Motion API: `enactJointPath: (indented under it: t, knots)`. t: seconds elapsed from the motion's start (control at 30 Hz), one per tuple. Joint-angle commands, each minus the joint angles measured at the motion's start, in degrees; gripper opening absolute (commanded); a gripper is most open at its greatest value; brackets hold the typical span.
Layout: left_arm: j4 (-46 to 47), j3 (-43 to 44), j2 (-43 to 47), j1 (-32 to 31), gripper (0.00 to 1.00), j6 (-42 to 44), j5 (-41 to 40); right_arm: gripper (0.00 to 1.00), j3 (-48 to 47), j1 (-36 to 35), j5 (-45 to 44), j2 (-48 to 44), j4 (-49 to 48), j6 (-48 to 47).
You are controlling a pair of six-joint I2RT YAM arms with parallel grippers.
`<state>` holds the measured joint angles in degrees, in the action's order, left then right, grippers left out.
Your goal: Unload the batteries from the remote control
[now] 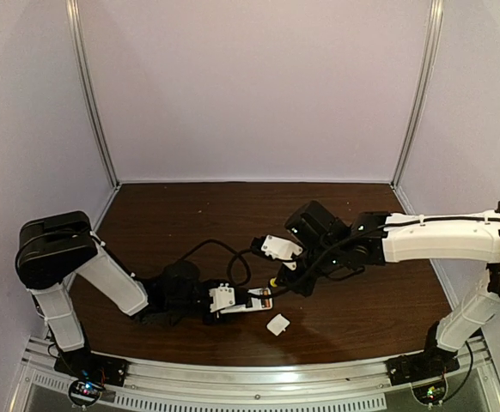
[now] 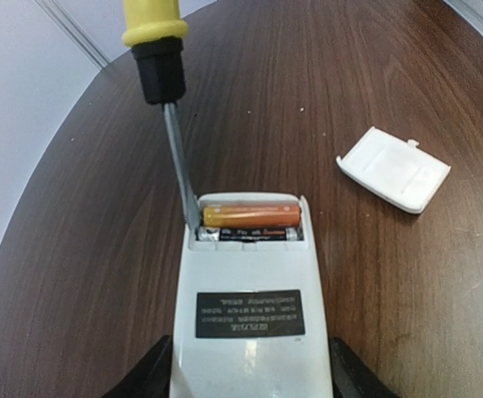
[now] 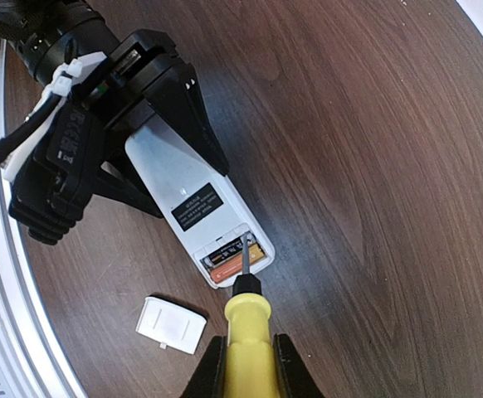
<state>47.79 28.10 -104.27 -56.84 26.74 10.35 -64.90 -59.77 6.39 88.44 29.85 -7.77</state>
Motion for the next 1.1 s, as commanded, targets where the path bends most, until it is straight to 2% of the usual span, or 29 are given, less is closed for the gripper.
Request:
enactJointPath:
  t: [0.0, 0.8, 1.07]
  knots:
    - [-1.2, 1.6, -0.8, -0.1, 0.00, 0.9, 1.1, 0.00, -1.8, -0.3, -3.0, 0.6, 1.4, -0.7]
    - [-2.2, 2.0, -1.0, -0.1, 0.00, 1.2, 1.0, 0.00, -2.5, -0.3, -5.2, 1.4, 4.8, -1.1]
    - [-2.9, 2.2, -1.0, -0.1, 0.00, 1.5, 2.0, 0.00, -3.3, -1.3, -8.3, 1.9, 6.8, -5.1]
